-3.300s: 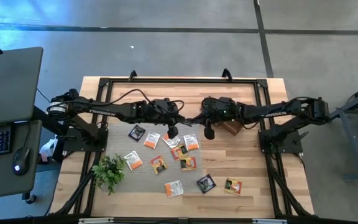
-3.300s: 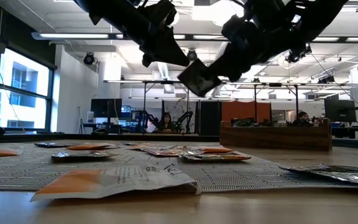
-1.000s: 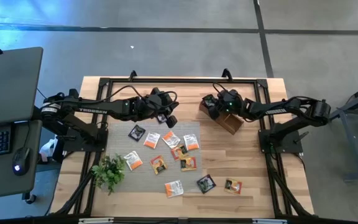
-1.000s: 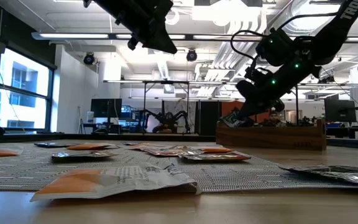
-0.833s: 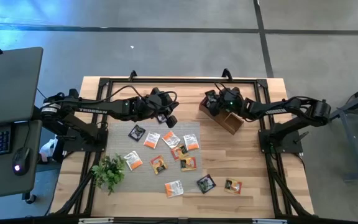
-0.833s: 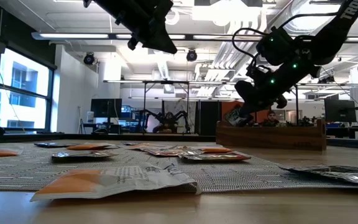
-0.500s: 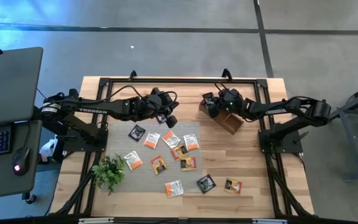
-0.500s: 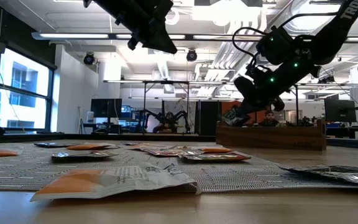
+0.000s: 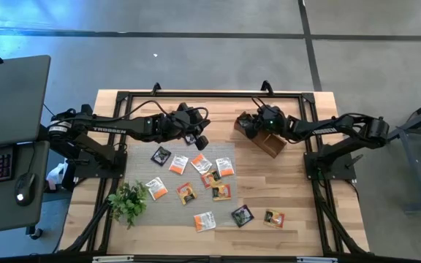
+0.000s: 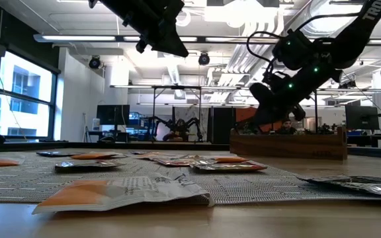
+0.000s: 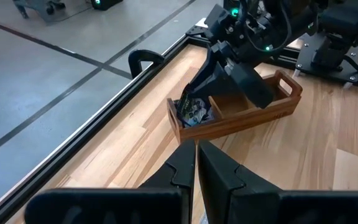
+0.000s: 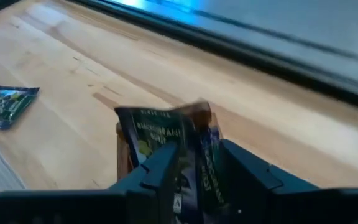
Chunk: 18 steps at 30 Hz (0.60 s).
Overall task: Pick & Place Tea
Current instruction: Put the black tea bag into the left section of the wooden organizer
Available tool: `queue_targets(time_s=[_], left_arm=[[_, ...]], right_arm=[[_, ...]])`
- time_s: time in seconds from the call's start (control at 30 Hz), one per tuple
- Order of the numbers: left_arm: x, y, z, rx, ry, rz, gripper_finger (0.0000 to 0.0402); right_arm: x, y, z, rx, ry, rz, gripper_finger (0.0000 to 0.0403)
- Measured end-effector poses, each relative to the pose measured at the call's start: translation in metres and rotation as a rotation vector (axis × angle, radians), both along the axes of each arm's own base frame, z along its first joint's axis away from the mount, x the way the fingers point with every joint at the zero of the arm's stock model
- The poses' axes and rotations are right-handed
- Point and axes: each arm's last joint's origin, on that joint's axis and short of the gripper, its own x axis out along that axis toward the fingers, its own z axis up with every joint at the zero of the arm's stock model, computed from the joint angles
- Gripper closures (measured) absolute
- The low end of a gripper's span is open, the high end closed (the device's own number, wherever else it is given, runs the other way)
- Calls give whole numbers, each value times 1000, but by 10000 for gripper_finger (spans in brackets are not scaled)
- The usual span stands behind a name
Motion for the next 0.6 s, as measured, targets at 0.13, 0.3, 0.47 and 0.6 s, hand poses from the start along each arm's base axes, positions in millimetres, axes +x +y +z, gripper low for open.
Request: queue_targets(time_s=[0.13,0.3,0.47,0.6], left_arm=[[0,0,0,0,0,0,385],[0,0,0,0,0,0,385],[0,0,0,-6,1,-13,385],[1,-2,0,-25,-6,-55,385]], right_arm=[[-1,0,-1,-19,38,13,255],[-3,-1,9,-140,80,15,247],[-5,0,33,-258,9,138,248],[-6,1,31,-243,18,364,249]])
